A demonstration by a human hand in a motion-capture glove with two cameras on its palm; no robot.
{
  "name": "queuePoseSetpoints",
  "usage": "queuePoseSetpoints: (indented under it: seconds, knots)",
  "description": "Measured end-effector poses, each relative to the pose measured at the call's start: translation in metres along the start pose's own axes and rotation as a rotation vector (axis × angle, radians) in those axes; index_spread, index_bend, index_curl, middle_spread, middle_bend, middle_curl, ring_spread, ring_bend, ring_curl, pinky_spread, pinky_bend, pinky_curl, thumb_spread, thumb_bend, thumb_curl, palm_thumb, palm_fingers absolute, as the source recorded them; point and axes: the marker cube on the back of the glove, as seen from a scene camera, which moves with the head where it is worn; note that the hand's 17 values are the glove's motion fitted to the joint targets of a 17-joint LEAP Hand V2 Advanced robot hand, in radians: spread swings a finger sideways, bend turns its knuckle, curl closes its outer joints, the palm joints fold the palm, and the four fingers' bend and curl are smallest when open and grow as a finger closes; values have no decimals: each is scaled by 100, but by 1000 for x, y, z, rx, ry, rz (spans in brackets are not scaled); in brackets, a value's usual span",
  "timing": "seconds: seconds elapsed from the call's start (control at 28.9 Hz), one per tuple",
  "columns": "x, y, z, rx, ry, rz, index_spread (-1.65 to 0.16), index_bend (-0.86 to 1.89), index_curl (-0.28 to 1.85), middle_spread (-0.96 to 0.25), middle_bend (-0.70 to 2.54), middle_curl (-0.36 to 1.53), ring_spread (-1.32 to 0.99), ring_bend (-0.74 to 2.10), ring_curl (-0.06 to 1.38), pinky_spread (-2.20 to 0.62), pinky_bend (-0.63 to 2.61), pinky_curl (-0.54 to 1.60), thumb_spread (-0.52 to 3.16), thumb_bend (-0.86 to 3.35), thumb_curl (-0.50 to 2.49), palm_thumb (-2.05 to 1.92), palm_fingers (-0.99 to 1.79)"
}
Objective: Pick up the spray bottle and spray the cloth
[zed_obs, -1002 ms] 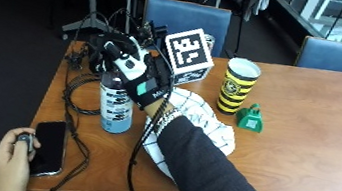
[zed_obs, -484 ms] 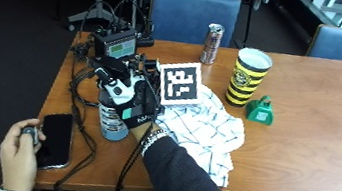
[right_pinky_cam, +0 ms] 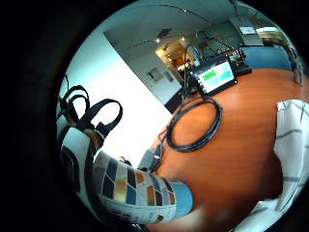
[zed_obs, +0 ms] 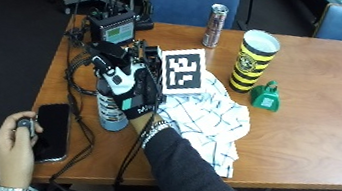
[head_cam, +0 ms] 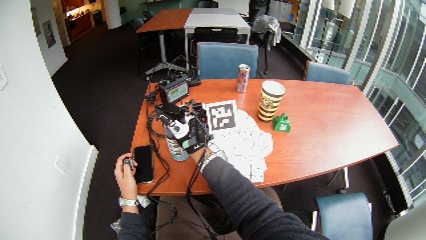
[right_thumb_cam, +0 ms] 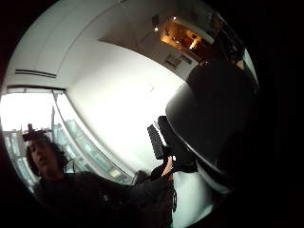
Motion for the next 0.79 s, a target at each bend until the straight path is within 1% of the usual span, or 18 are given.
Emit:
queuePoseSetpoints:
  seconds: [0.14,0.31,0.48,0.62,0.79]
  knots:
    - [-4,0,8,-14,-11,-16,-28,16,40,-24,75,50,-23,68,42,-30,46,38,111,-2,30,56,137]
    - [-3,9,12,-22,-16,3,-28,17,40,-24,75,50,-24,68,42,-30,46,38,111,-2,30,56,137]
    - [13,37,11,-64,-1,80,-28,16,41,-24,75,50,-24,68,42,-31,46,38,110,-2,30,55,137]
    - [25,52,15,-136,-36,149,-28,17,41,-24,75,50,-24,67,42,-31,46,38,110,-2,31,56,136]
    - [41,71,23,-237,-12,221,-29,22,43,-23,65,47,-22,57,39,-24,45,37,106,-3,31,57,123]
